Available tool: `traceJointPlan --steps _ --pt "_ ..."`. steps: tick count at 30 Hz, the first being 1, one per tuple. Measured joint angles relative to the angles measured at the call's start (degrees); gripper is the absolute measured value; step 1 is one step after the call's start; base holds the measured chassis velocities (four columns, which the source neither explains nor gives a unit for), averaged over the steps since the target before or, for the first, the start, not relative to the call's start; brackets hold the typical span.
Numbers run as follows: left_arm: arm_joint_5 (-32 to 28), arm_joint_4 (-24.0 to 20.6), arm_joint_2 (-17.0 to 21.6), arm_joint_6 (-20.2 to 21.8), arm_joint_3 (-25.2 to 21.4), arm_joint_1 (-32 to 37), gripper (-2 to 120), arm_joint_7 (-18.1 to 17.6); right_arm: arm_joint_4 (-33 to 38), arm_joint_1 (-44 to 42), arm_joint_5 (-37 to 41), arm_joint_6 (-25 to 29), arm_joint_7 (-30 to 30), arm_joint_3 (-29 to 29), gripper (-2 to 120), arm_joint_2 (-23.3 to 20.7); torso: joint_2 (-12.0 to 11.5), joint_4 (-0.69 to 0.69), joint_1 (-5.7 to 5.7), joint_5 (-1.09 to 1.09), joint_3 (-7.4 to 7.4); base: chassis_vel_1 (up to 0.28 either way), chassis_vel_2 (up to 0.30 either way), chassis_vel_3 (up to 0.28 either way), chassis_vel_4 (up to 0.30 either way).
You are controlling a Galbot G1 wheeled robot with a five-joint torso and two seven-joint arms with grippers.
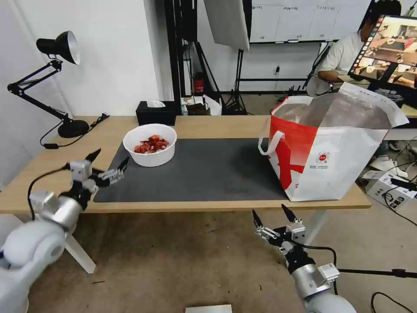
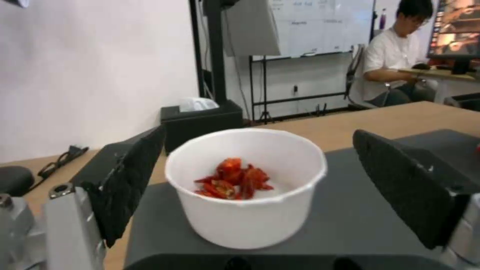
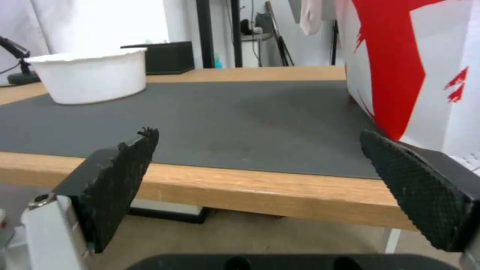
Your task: Pick up the trash from the table and place it into the takeout bag.
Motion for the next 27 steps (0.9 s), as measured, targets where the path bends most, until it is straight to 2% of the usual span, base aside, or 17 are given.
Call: traceJointPlan --steps 1,2,7,9,10,13,14,18,19,20,22,23,26,27 --pt "-1.03 1.29 0.80 0.14 -0.05 -0.51 100 -0.04 0.00 0.00 0.00 0.00 0.01 0.00 100 0.00 0.00 0.01 0.00 0.00 0.00 0.000 0.000 0.000 0.000" --pt "-2.59 3.07 1.67 0.51 0.48 -1.92 100 -0.15 0.00 0.00 0.00 0.00 0.00 0.00 100 0.00 0.00 0.09 -0.01 -0.01 0.00 0.000 0.000 0.000 0.000" --pt "-7.85 7.04 3.85 3.86 3.49 -7.77 100 -0.20 0.01 0.00 0.00 0.00 0.00 0.00 100 0.00 0.00 0.04 0.00 -0.02 0.00 0.000 0.000 0.000 0.000" --pt "-13.48 8.83 4.89 8.66 6.56 -12.33 100 -0.82 0.01 0.00 0.01 0.00 0.00 0.00 100 0.00 0.00 0.05 -0.01 0.01 0.00 0.000 0.000 0.000 0.000" --pt "-13.48 8.83 4.89 8.66 6.56 -12.33 100 -0.82 0.01 0.00 0.01 0.00 0.00 0.00 100 0.00 0.00 0.05 -0.01 0.01 0.00 0.000 0.000 0.000 0.000" --pt "-21.18 12.86 5.38 16.80 14.46 -22.80 100 -2.77 0.01 0.00 0.00 0.01 -0.01 0.00 100 0.00 0.00 0.04 -0.01 -0.03 -0.01 0.000 0.000 0.000 0.000" --pt "-21.18 12.86 5.38 16.80 14.46 -22.80 100 -2.77 0.01 0.00 0.00 0.01 -0.01 0.00 100 0.00 0.00 0.04 -0.01 -0.03 -0.01 0.000 0.000 0.000 0.000" --pt "-29.44 19.00 3.87 25.55 23.20 -35.61 100 -4.68 0.01 0.01 0.00 0.01 -0.01 0.00 100 0.00 0.00 0.03 -0.01 0.00 0.00 0.000 0.000 0.000 0.000" --pt "-29.44 19.00 3.87 25.55 23.20 -35.61 100 -4.68 0.01 0.01 0.00 0.01 -0.01 0.00 100 0.00 0.00 0.03 -0.01 0.00 0.00 0.000 0.000 0.000 0.000" --pt "-30.87 20.51 3.25 27.25 24.70 -37.92 100 -5.32 0.01 0.00 0.01 0.01 0.00 0.00 100 0.00 0.00 0.03 -0.01 0.01 0.00 0.000 0.000 0.000 0.000" --pt "-35.48 24.52 1.01 31.95 27.97 -43.76 100 -8.24 0.01 0.01 0.01 0.01 -0.01 0.00 100 0.00 0.00 0.05 -0.01 -0.02 0.00 0.000 0.000 0.000 0.000" --pt "-35.48 24.52 1.01 31.95 27.97 -43.76 100 -8.24 0.01 0.01 0.01 0.01 -0.01 0.00 100 0.00 0.00 0.05 -0.01 -0.02 0.00 0.000 0.000 0.000 0.000" --pt "-40.71 30.45 -2.36 35.42 31.64 -50.30 100 -11.70 0.01 0.00 0.00 0.01 -0.01 0.00 100 0.00 0.00 0.02 -0.01 0.01 0.00 0.000 0.000 0.000 0.000" --pt "-40.71 30.45 -2.36 35.42 31.64 -50.30 100 -11.70 0.01 0.00 0.00 0.01 -0.01 0.00 100 0.00 0.00 0.02 -0.01 0.01 0.00 0.000 0.000 0.000 0.000"
